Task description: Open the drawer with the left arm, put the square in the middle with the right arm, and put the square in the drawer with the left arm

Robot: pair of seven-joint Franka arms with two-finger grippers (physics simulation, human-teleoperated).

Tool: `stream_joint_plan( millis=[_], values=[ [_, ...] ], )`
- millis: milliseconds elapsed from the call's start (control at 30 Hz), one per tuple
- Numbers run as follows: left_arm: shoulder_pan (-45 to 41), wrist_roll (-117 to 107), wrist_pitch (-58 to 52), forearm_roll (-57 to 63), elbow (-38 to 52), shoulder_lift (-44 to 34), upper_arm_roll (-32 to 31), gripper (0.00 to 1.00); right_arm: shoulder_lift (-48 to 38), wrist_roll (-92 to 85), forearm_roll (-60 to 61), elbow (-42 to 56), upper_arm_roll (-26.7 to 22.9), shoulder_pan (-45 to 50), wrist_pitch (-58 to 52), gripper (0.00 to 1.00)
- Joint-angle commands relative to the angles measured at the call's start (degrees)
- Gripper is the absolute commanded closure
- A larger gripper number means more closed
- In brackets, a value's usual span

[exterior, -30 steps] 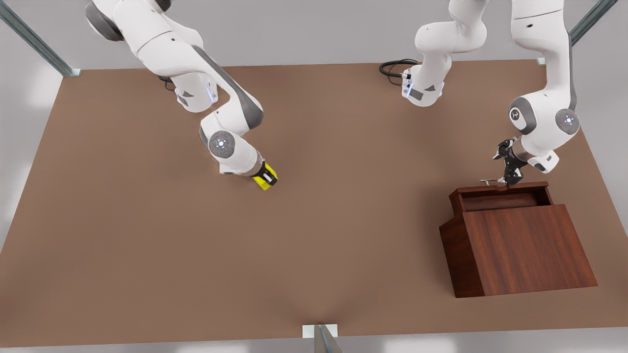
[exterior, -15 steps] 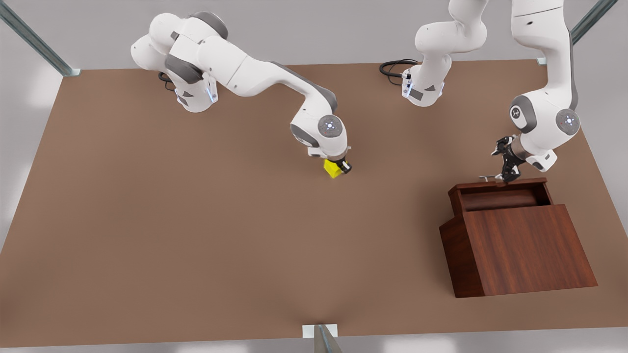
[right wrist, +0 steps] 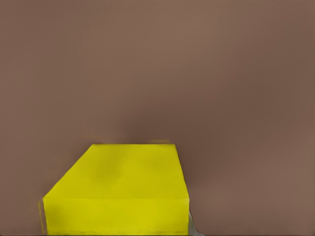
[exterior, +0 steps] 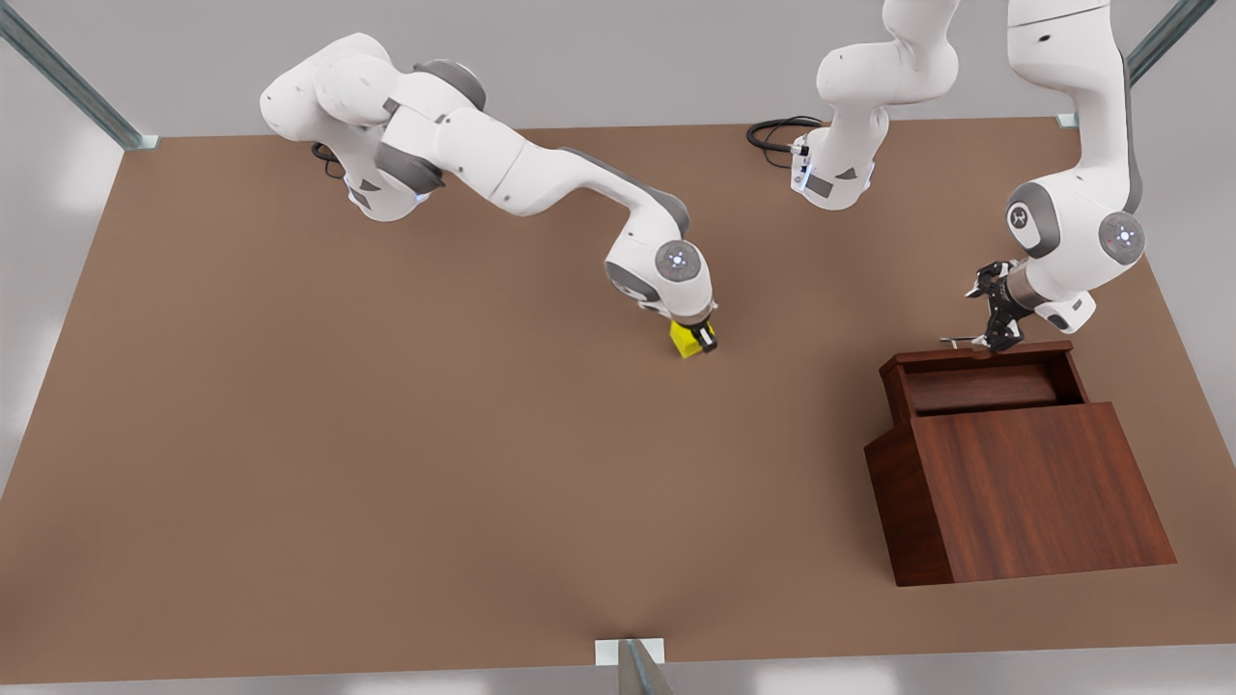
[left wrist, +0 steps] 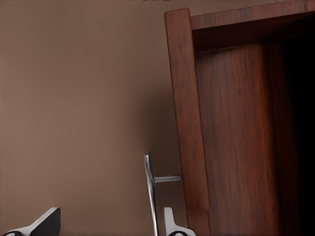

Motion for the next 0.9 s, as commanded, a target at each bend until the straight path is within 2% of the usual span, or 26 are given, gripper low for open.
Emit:
stream_joint_plan(
  millis=[0, 133, 233, 300, 400, 467, 533, 567, 633, 700, 767, 833, 867],
  values=[
    [-0.05, 0.00, 0.00, 0.01, 0.00, 0.01, -0.09, 0.00, 0.11, -0.20, -0.30, -0.01, 0.00, 0.09, 0.07, 0.00],
    [-0.05, 0.00, -1.14, 0.01, -0.09, -0.08, -0.09, 0.00, -0.33, -0.29, -0.22, 0.25, 0.09, 0.00, 0.25, 0.00],
    [-0.05, 0.00, -1.67, 0.01, 0.00, -0.25, 0.00, 0.00, -7.00, -5.74, -0.57, -2.82, 0.26, -2.46, -2.83, 0.00],
    [-0.05, -0.09, -2.46, 0.01, 0.00, -0.34, 0.00, 0.00, -15.35, -17.33, -0.48, -8.35, 0.35, -8.52, -6.60, 0.00],
    [-0.14, -0.18, -4.48, 0.01, 0.09, -1.22, -0.09, 0.00, -34.60, -53.97, 1.72, -18.91, 1.85, -26.62, -19.87, 0.00],
    [-0.23, -1.23, -7.38, -0.08, 1.05, -2.89, -0.18, 0.00, -39.44, -74.80, 1.81, -20.31, 1.85, -35.85, -25.77, 0.00],
    [-0.67, -3.86, -17.57, -0.51, 8.43, -3.77, -1.93, 0.00, -45.41, -86.05, 1.81, -25.40, 1.41, -42.79, -25.86, 0.00],
    [-0.67, -4.75, -22.58, -0.60, 13.09, -3.77, -3.86, 0.00, -48.67, -95.11, 1.98, -28.75, 1.50, -45.79, -25.59, 0.00],
    [-0.67, -1.76, -34.01, 0.19, 26.71, -2.37, -11.86, 0.00, -50.87, -102.33, 2.16, -28.22, 1.23, -50.45, -28.93, 0.00],
    [-0.75, 15.53, -41.39, 1.16, 36.64, 0.09, -16.61, 0.00, -51.22, -108.57, 6.72, -25.24, -0.43, -53.52, -32.62, 0.00],
    [-0.75, 39.10, -46.23, 1.07, 47.98, 6.42, -27.59, 0.00, -50.96, -110.33, 6.82, -22.69, -2.02, -53.53, -35.79, 0.00],
    [-1.37, 42.28, -45.79, 0.72, 52.03, 12.39, -38.75, 0.00, -50.60, -107.53, 6.47, -23.04, -2.37, -53.17, -35.08, 0.00],
    [-4.17, 42.63, -44.74, 0.98, 55.10, 16.70, -42.19, 0.00, -50.34, -104.97, 6.73, -22.86, -2.37, -53.44, -34.91, 0.00]
  ],
)
